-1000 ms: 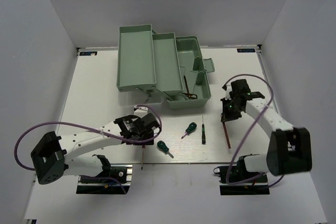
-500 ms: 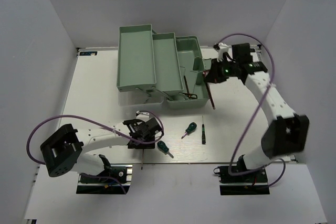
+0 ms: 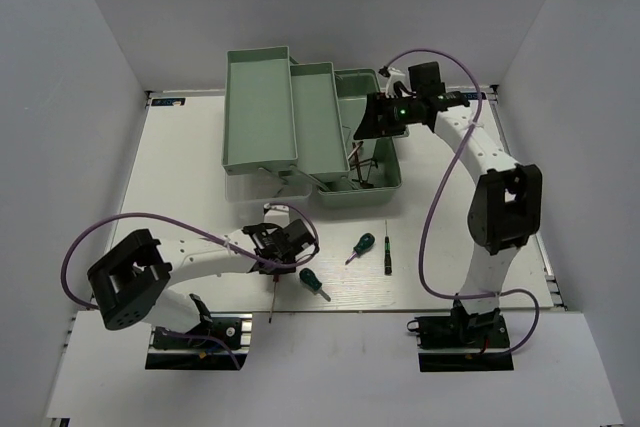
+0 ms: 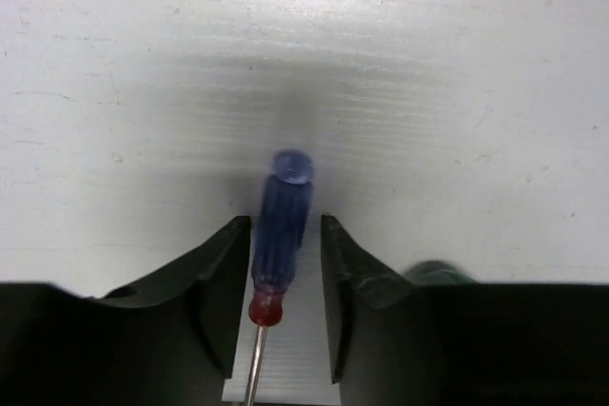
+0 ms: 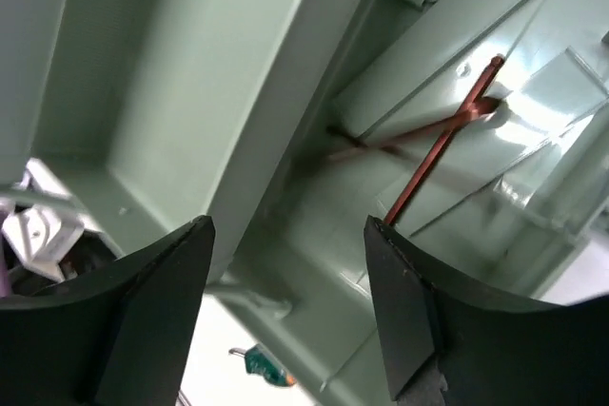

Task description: Sort the tools into containers

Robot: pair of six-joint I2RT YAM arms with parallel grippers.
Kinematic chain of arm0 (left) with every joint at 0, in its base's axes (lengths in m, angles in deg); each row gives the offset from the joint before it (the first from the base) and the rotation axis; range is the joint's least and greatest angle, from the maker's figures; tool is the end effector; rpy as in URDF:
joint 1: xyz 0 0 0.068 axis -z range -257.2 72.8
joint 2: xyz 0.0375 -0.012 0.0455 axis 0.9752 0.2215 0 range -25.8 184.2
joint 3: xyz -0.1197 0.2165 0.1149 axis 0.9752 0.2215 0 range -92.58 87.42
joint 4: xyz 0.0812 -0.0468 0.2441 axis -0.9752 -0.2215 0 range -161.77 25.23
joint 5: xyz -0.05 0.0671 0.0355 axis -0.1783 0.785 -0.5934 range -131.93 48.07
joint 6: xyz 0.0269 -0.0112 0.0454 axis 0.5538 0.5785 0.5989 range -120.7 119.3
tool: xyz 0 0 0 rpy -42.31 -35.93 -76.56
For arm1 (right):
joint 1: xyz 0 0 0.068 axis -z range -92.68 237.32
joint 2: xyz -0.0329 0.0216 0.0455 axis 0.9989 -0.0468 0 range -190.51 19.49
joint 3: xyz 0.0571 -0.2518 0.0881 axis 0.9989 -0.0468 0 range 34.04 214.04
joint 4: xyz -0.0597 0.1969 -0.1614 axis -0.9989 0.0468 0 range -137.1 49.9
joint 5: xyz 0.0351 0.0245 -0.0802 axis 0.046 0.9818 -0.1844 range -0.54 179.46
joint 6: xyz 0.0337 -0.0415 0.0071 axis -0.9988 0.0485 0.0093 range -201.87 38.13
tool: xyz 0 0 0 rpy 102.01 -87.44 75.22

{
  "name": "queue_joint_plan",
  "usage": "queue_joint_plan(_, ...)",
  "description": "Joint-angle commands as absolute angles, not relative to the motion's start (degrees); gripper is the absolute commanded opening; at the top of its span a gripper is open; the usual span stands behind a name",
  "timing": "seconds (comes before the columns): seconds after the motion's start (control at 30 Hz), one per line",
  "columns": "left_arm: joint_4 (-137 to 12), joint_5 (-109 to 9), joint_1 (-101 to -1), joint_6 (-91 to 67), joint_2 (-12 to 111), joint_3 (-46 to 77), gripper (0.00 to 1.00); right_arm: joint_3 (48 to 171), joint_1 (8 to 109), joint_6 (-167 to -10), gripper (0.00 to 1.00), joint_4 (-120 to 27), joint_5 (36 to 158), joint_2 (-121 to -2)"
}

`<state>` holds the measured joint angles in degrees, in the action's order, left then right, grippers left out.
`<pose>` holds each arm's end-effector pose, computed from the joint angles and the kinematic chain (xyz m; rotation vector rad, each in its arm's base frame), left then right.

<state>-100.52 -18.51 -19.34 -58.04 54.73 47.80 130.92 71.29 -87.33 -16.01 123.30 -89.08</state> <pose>0.1320 -0.1836 0.1550 -0.0527 2.6743 0.0329 0.4099 0.1384 0.3025 -0.5157 2.2584 0.8735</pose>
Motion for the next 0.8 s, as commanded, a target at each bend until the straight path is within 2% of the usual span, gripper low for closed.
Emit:
queue_joint_plan(0.0,-102.12,-20.66,-19.64,-60.28,57.52,51.03,0.44,127.84,72.29,-85.74,0.72,-15.72,125.67,-79.78)
queue_joint_plan(0.03,-102.13,-20.66,-19.64,-60.29,57.52,51.03,0.38,125.21,72.73,-84.52,0.72,-15.37,125.32,-78.43)
queue_joint_plan(0.07,-103.09,-20.66,-18.94,-60.29,57.52,51.03,0.23,123.70,73.43,-84.16,0.72,-15.28,125.06,-75.37)
queue_joint_plan(0.1,-104.40,-19.88,-18.41,-60.29,56.83,51.03,0.16,119.95,73.69,-84.07,0.66,-15.37,124.36,-73.86)
queue_joint_plan(0.13,-105.81,-19.35,-18.41,-59.68,55.51,49.81,0.06,115.56,74.74,-83.37,0.33,-15.89,124.26,-68.72)
queue_joint_plan(0.17,-105.82,-19.34,-18.41,-59.67,55.50,49.28,0.02,113.34,75.19,-83.11,0.03,-16.85,124.26,-67.01)
queue_joint_plan(0.2,-107.12,-18.03,-18.41,-58.20,53.33,48.49,0.00,107.05,75.45,-82.41,0.00,-16.43,124.09,-65.43)
queue_joint_plan(0.4,-107.24,-14.95,-17.70,-44.34,44.44,34.72,0.00,94.29,77.65,-73.62,0.00,-4.84,126.64,-54.53)
queue_joint_plan(0.43,-106.36,-15.47,-17.70,-42.03,43.82,32.86,0.00,92.85,77.65,-72.13,0.11,-3.95,126.11,-52.51)
queue_joint_plan(0.47,-105.48,-16.17,-17.70,-39.92,43.81,31.10,0.00,88.40,77.48,-69.42,0.41,-3.59,126.37,-51.80)
queue_joint_plan(0.53,-102.93,-16.79,-17.70,-34.29,45.29,25.56,0.00,84.34,77.13,-67.47,0.54,-2.80,126.37,-48.03)
queue_joint_plan(0.6,-102.92,-17.41,-18.75,-31.91,48.02,19.67,0.00,80.81,76.95,-67.46,0.58,-4.28,125.15,-46.00)
queue_joint_plan(0.77,-102.13,-8.01,-20.08,-29.97,58.82,6.07,0.00,76.76,75.46,-69.92,0.65,-6.66,121.54,-47.39)
